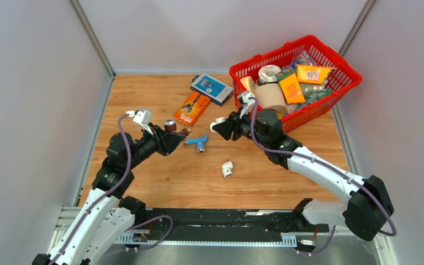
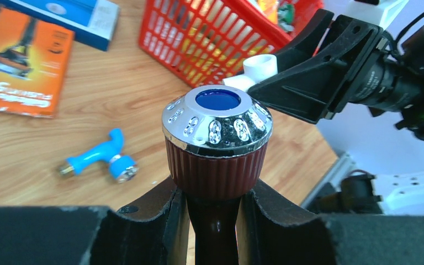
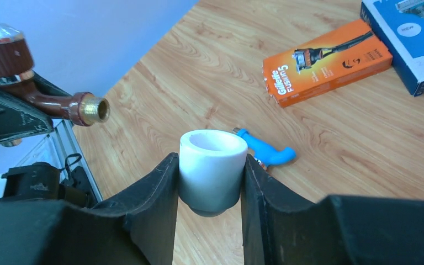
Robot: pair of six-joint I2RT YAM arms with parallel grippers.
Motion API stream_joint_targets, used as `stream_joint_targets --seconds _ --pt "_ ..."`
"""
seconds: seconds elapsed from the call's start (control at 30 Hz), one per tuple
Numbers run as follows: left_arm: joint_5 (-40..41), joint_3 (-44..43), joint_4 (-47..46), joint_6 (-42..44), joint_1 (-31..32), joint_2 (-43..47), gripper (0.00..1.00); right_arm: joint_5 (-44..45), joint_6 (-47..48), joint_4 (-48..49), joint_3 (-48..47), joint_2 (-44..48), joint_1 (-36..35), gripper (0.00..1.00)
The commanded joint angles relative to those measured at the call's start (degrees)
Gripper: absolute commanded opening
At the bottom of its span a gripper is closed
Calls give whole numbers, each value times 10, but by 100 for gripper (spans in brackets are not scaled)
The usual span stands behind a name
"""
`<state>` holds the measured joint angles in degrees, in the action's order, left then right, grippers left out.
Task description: Install the water faucets
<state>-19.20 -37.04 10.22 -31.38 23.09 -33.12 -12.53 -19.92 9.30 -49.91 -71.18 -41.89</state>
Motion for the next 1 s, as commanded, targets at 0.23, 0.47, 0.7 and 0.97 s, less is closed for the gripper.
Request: stream_joint_targets --seconds 0.23,0.47,0.7,0.97 --pt "-136 -15 -234 -150 -2 -93 0 -75 -8 135 66 102 67 0" --pt "-174 -12 -338 -227 -2 -134 0 -91 28 242 123 154 70 0" --pt "-223 -6 -436 -317 -2 -164 0 -176 89 353 147 180 71 0" --pt "-254 3 -485 -424 -3 -155 0 -325 137 489 146 148 72 0"
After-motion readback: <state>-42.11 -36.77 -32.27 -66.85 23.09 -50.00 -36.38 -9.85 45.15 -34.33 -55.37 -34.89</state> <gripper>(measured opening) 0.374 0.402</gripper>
